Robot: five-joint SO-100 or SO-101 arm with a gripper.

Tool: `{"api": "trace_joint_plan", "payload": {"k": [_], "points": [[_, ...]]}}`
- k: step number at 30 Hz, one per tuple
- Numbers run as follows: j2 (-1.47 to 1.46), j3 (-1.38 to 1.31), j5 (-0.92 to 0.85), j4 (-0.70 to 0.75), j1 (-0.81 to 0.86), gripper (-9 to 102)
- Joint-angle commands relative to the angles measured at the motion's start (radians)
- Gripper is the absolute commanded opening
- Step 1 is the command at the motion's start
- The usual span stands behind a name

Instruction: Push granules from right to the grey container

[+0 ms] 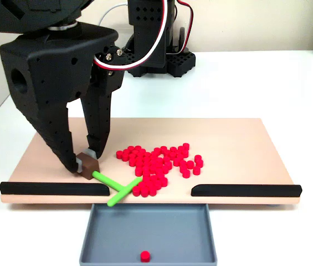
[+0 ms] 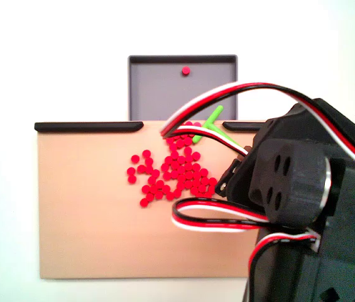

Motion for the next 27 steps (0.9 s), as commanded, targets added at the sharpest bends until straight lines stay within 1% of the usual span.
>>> {"api": "trace_joint_plan", "payload": {"k": [1, 11, 27], "points": [[0.043, -0.015, 0.012, -0.003, -0.014, 0], [0.043, -0.015, 0.028, -0.003, -0.021, 0], [0.037, -0.028, 0.115, -0.003, -0.031, 0]]}}
